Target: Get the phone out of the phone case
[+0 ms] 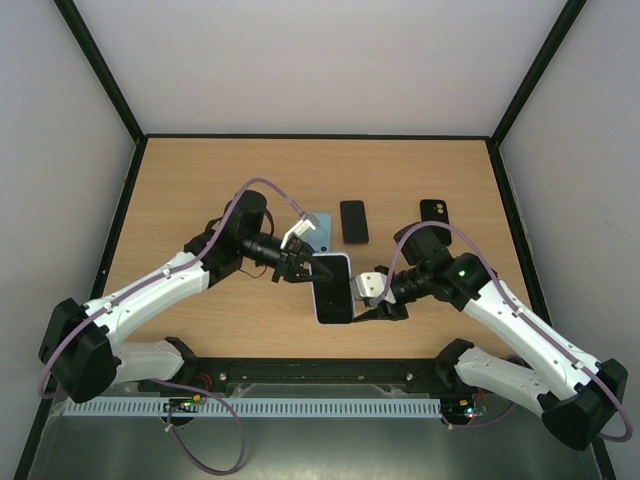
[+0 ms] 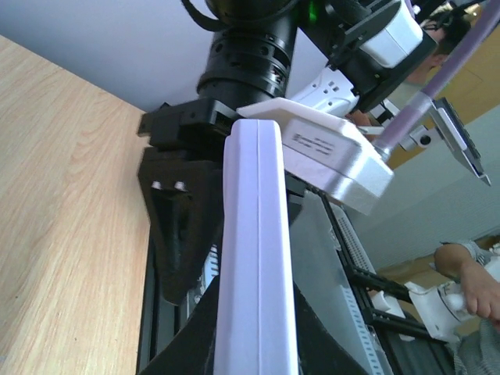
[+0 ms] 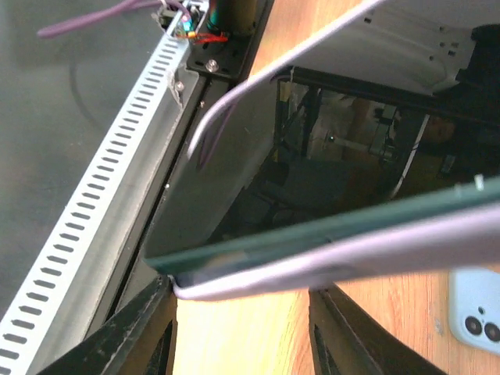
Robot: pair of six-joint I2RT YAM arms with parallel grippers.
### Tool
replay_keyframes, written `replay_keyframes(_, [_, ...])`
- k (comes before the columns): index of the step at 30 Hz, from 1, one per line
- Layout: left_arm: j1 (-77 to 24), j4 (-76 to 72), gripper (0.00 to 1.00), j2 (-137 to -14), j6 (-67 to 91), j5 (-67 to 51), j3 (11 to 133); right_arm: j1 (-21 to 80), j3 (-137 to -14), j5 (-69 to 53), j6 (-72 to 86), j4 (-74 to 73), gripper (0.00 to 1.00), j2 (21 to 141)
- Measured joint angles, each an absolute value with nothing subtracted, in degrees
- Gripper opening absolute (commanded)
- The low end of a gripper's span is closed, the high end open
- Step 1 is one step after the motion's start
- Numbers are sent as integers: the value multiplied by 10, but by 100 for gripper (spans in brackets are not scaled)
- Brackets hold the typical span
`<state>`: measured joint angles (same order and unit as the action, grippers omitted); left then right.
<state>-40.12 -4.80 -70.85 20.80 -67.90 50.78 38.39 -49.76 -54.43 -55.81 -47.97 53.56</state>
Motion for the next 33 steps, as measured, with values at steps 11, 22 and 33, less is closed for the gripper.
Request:
replay_keyframes(11, [-436,-1,2,-689,202,-762,509,375,-509,-462,-554,-458,44,525])
replay_keyframes(22, [-410,9,2,-653,204,-713,506,368,-560,-484,-430,-447,48,512])
replay_keyframes(33, [-354,16,2,-565,173,-582,454,365,-562,-489,-290,-447,57,495])
